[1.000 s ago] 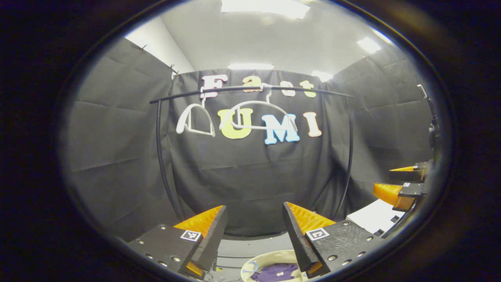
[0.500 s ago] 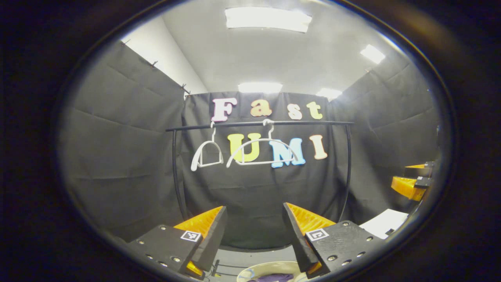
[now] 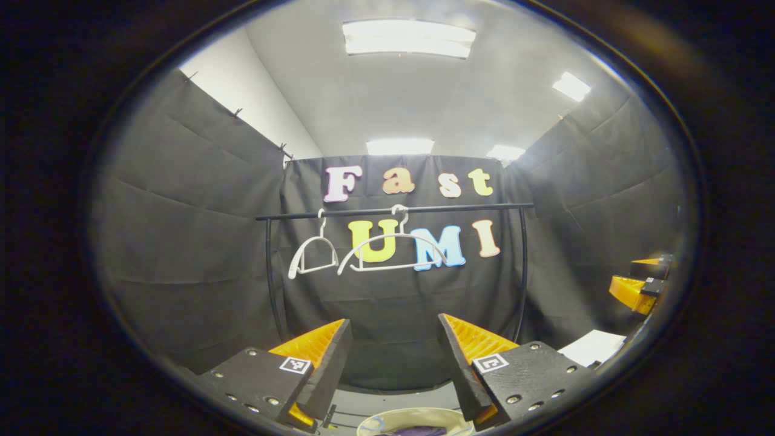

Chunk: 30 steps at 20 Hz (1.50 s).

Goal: Grasp the clothes on the hanger with both hands and then place them into the laundry hamper below.

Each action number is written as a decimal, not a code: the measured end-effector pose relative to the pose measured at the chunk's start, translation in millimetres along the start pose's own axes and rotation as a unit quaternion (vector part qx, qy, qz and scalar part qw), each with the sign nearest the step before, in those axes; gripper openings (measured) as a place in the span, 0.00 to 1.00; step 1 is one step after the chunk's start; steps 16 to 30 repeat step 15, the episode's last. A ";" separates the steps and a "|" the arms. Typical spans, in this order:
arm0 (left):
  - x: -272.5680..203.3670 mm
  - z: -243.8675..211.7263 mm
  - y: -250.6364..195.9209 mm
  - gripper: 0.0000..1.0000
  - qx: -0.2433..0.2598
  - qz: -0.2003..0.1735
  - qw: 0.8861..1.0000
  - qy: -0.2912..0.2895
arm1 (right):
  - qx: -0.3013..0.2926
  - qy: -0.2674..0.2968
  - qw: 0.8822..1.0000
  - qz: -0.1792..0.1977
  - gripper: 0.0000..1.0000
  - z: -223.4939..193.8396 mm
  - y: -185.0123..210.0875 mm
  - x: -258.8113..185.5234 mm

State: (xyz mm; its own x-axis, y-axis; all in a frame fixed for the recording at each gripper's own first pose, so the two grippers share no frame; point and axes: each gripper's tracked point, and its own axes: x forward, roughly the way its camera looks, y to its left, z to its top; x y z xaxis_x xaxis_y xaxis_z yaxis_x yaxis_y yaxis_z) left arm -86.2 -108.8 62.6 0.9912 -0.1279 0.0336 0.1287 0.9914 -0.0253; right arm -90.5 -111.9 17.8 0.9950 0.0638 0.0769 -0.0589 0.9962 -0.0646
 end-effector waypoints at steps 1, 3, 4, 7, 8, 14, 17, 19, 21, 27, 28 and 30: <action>-0.8 0.8 -0.1 0.87 0.004 0.005 1.000 0.002 | 0.001 -0.003 1.000 0.000 0.95 2.0 -3.0 -1.1; -1.7 4.0 1.8 0.87 0.006 0.015 1.000 -0.003 | 0.007 -0.002 1.000 0.006 0.95 0.5 -1.6 5.8; -2.0 4.8 0.0 0.87 0.004 0.017 1.000 -0.004 | 0.008 -0.002 1.000 0.006 0.95 -0.1 -3.4 6.5; -3.6 5.0 3.4 0.87 0.008 0.025 1.000 -0.005 | 0.017 -0.006 1.000 0.008 0.95 2.4 -4.9 9.4; -3.4 5.3 5.9 0.87 0.009 0.029 1.000 -0.005 | 0.020 -0.007 1.000 0.011 0.95 3.7 -2.0 9.5; -1.1 15.9 13.5 0.87 0.014 0.043 0.999 -0.015 | 0.031 -0.007 0.999 0.017 0.96 4.1 -0.8 16.3; -2.6 19.2 13.5 0.87 0.016 0.044 0.999 -0.018 | 0.032 -0.008 0.999 0.017 0.96 5.7 -0.1 17.6; -2.6 19.2 13.5 0.87 0.016 0.044 0.999 -0.018 | 0.032 -0.008 0.999 0.017 0.96 5.7 -0.1 17.6; -2.6 19.2 13.5 0.87 0.016 0.044 0.999 -0.018 | 0.032 -0.008 0.999 0.017 0.96 5.7 -0.1 17.6; -2.6 19.2 13.5 0.87 0.016 0.044 0.999 -0.018 | 0.032 -0.008 0.999 0.017 0.96 5.7 -0.1 17.6; -2.6 19.2 13.5 0.87 0.016 0.044 0.999 -0.018 | 0.032 -0.008 0.999 0.017 0.96 5.7 -0.1 17.6; -2.6 19.2 13.5 0.87 0.016 0.044 0.999 -0.018 | 0.032 -0.008 0.999 0.017 0.96 5.7 -0.1 17.6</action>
